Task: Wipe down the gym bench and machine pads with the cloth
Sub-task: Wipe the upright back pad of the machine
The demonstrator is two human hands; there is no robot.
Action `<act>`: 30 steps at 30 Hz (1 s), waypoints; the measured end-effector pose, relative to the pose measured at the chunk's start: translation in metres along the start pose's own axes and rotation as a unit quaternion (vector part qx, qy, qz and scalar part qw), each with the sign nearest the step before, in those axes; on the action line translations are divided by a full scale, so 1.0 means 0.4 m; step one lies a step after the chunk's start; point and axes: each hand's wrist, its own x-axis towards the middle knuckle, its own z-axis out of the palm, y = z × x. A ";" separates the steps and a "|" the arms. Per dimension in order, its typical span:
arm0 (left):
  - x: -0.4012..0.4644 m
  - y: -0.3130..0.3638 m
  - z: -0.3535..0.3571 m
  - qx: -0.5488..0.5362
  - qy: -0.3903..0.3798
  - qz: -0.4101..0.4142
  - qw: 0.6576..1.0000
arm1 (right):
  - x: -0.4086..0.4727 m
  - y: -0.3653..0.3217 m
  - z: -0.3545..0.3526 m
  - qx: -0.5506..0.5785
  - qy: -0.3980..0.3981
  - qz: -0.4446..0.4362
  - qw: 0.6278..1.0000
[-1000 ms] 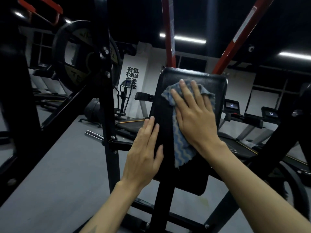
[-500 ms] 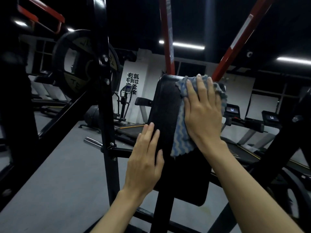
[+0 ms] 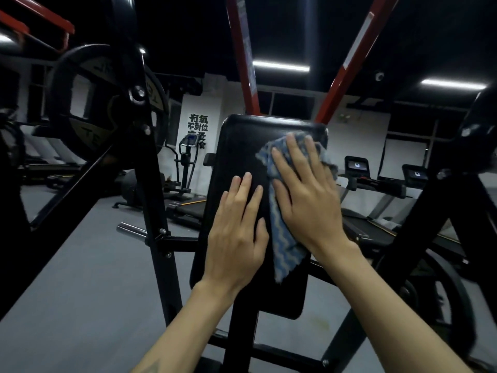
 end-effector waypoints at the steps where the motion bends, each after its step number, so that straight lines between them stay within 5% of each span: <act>1: 0.004 0.001 0.005 0.003 -0.001 0.003 1.000 | -0.024 0.011 -0.007 0.014 0.007 -0.011 1.000; 8: 0.063 0.021 0.033 0.010 -0.001 -0.005 1.000 | 0.073 0.019 0.008 0.070 0.047 0.084 0.993; 13: 0.076 0.025 0.036 0.032 -0.007 -0.017 0.999 | -0.015 0.040 0.008 0.087 0.043 0.016 0.995; 21: 0.074 0.041 0.037 0.058 -0.017 -0.031 0.998 | -0.024 0.025 0.011 0.109 0.049 0.032 0.992; 30: 0.097 0.073 -0.003 0.044 -0.082 -0.088 0.992 | -0.003 0.032 -0.025 0.101 -0.038 0.021 0.994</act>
